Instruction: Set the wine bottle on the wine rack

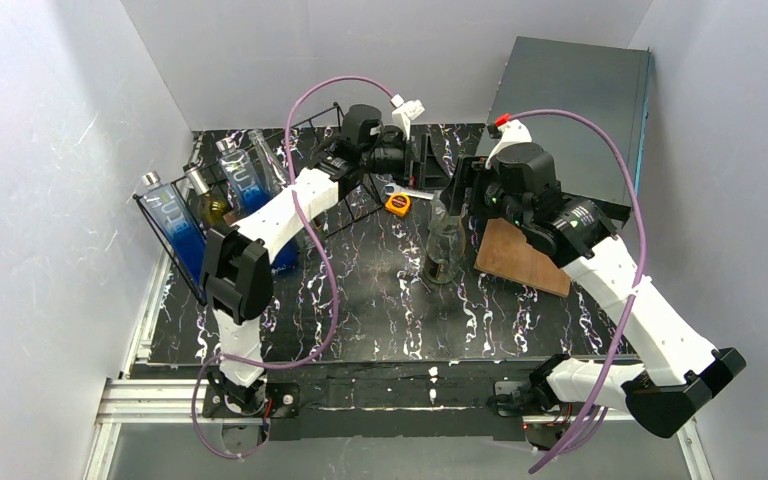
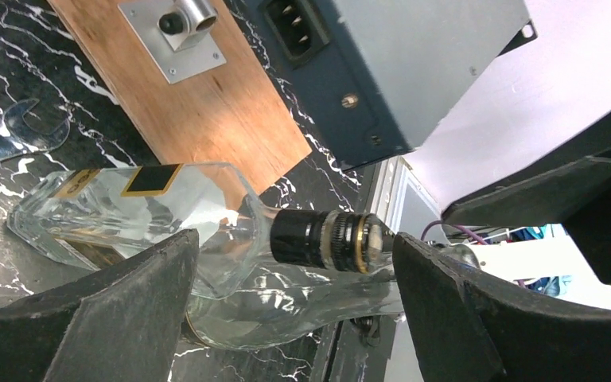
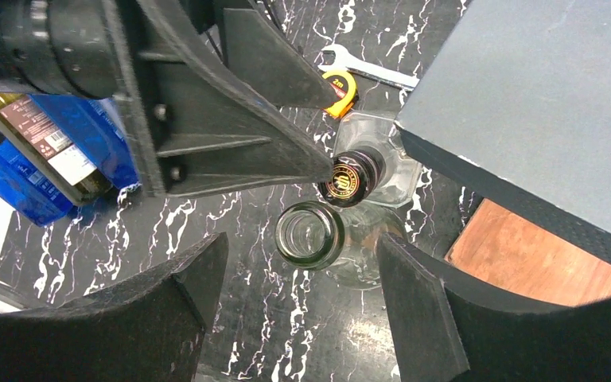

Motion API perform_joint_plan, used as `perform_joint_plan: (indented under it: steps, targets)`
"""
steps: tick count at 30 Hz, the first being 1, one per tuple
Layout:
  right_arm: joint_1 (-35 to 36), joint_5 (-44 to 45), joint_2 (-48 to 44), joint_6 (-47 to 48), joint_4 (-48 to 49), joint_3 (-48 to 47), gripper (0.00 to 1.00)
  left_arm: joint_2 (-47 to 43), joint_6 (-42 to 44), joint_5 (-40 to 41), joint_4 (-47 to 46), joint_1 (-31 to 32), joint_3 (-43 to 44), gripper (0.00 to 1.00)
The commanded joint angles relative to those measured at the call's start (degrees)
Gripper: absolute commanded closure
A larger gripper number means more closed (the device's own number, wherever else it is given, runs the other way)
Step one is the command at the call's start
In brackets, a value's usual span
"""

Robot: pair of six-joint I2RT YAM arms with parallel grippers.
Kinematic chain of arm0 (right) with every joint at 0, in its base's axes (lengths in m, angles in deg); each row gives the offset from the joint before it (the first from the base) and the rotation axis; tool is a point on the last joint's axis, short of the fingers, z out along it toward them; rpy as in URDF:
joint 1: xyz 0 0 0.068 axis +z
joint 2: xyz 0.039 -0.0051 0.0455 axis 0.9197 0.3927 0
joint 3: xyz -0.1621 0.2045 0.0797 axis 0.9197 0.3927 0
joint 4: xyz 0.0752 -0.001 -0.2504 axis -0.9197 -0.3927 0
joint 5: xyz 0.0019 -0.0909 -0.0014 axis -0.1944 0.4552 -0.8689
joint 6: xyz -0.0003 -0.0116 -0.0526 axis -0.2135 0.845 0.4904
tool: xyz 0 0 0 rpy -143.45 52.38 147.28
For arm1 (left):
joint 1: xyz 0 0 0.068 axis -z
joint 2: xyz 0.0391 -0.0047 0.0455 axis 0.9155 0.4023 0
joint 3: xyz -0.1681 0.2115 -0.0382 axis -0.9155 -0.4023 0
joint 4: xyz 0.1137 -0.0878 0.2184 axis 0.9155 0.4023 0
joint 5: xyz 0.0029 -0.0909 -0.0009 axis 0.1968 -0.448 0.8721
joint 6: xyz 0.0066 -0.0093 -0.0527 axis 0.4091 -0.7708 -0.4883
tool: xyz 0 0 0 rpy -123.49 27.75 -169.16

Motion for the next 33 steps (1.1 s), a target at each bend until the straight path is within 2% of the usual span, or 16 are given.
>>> perform_joint_plan:
  steps: [1, 14, 20, 33]
  targets:
    - [0.3, -0.6, 0.4, 0.5, 2.9, -0.2, 0.24, 1.1, 1.2, -3.8, 3.1, -0.2, 3.2, 0.12]
    - [0.3, -0.3, 1.9, 1.4, 3.6, 0.7, 0.25, 3.1, 1.2, -4.7, 2.9, -0.2, 3.2, 0.09]
    - [0.3, 0.9, 3.1, 2.3, 4.0, 1.2, 0.31, 3.5, 3.1, -2.1, 5.6, -0.2, 4.6, 0.09]
    - [0.3, 4.1, 4.2, 3.3, 5.0, 0.9, 0.36, 4.4, 6.6, 4.2, 10.4, -0.1, 6.6, 0.08]
